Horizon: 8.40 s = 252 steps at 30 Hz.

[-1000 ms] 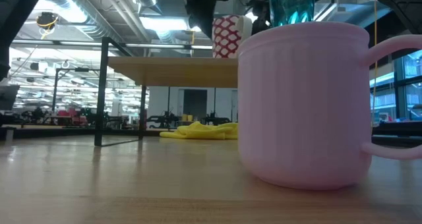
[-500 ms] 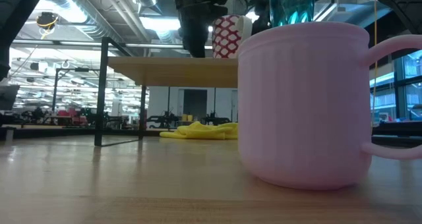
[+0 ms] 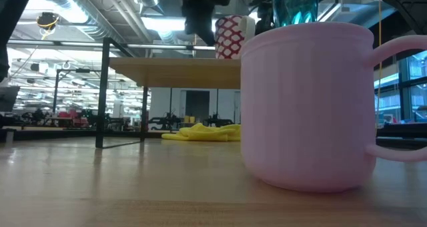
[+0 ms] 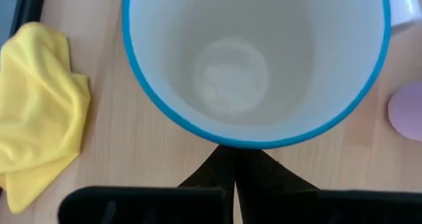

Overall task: Stack small to large cups/mugs on shelf
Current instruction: Put the red mug on the shelf, then put the pink mug on the shelf

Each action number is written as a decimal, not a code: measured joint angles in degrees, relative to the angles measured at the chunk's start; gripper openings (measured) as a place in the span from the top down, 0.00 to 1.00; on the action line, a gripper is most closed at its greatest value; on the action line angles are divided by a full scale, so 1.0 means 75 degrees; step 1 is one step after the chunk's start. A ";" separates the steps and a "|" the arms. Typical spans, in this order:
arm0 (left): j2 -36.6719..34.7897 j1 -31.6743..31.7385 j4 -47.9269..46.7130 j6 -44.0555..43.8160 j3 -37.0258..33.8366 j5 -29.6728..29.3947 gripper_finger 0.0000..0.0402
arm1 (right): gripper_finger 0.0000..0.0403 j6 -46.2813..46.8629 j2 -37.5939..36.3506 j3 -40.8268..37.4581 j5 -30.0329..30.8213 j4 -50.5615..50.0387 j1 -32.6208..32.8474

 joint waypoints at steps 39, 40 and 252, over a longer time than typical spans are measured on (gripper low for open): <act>0.0017 0.0542 0.0749 0.0595 0.0000 -0.0061 1.00 | 0.98 -0.0027 0.0000 0.0000 -0.0064 -0.0547 0.0393; 0.0017 0.0542 0.0808 0.0595 0.0000 -0.0064 1.00 | 0.98 -0.0027 0.0000 0.0000 -0.0064 -0.0548 0.0393; -1.1115 -0.0273 0.4107 -0.2393 -0.9783 -0.0260 1.00 | 0.53 1.2869 0.0136 0.1259 0.8849 -0.0393 0.8903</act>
